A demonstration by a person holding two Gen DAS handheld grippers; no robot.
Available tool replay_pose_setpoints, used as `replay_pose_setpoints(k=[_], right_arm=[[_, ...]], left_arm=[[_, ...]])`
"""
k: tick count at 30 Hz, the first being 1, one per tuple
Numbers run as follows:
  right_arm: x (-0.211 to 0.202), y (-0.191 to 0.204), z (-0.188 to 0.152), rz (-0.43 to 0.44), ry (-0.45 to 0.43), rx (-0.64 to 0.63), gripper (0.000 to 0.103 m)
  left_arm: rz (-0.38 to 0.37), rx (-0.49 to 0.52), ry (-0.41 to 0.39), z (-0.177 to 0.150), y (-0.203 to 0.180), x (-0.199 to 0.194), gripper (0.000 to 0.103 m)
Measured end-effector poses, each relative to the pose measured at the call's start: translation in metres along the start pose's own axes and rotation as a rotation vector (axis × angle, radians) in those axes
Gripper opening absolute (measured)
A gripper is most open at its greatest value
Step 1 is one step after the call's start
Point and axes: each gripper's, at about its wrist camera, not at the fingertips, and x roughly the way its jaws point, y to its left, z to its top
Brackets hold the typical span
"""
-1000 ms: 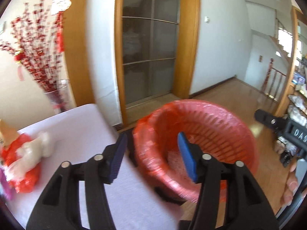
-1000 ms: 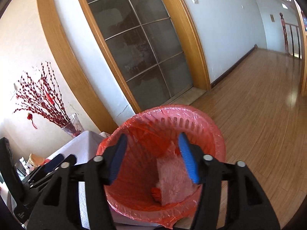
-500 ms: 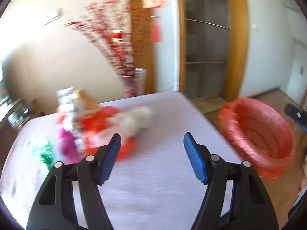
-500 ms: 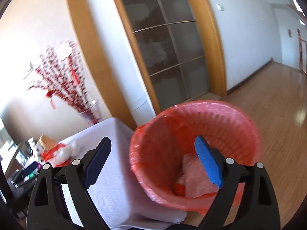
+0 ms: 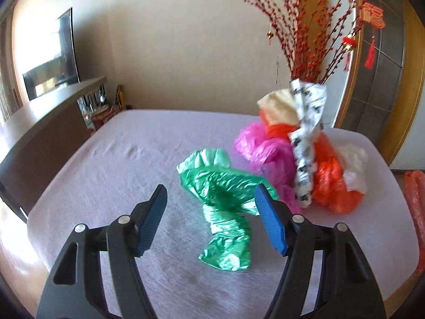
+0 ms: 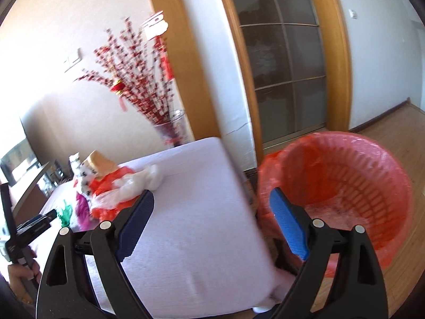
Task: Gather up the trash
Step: 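Move both open tools back over the table, then close the left tool on the green plastic bag, then close the right tool on the clear plastic bag while the left tool holds the green bag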
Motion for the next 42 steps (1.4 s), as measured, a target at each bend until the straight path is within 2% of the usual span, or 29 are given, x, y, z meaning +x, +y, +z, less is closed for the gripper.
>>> replay_pose_setpoints(k=[8, 11, 13, 17, 21, 27, 33, 34, 38, 42], right_arm=[[0.01, 0.027, -0.004, 0.037, 0.032, -0.044, 0.088], [0.013, 0.032, -0.006, 0.042, 0.04, -0.056, 0.088], [0.014, 0.035, -0.007, 0.046, 0.045, -0.06, 0.088], [0.017, 0.038, -0.009, 0.054, 0.053, -0.065, 0.088], [0.021, 0.043, -0.009, 0.061, 0.06, -0.076, 0.088], [0.027, 0.056, -0.006, 0.076, 0.063, -0.103, 0.088], [0.048, 0.076, 0.001, 0.108, 0.091, -0.112, 0.088], [0.055, 0.08, 0.003, 0.11, 0.103, -0.108, 0.087], [0.088, 0.097, 0.01, 0.116, 0.178, -0.094, 0.071], [0.126, 0.12, 0.016, 0.102, 0.246, -0.087, 0.066]], left_arm=[[-0.044, -0.032, 0.106, -0.003, 0.012, 0.029, 0.065], [-0.067, -0.043, 0.145, -0.003, 0.011, 0.038, 0.057], [-0.075, -0.043, 0.174, -0.004, 0.011, 0.043, 0.048], [-0.092, -0.058, 0.216, -0.005, 0.012, 0.049, 0.041], [-0.099, -0.06, 0.213, -0.003, 0.012, 0.049, 0.032], [-0.105, -0.076, 0.199, 0.001, 0.02, 0.044, 0.031], [-0.061, -0.065, 0.129, 0.012, 0.034, 0.028, 0.031], [-0.054, -0.064, 0.117, 0.013, 0.036, 0.025, 0.031], [-0.021, -0.059, 0.066, 0.017, 0.043, 0.013, 0.031], [-0.015, -0.058, 0.045, 0.018, 0.049, 0.007, 0.031]])
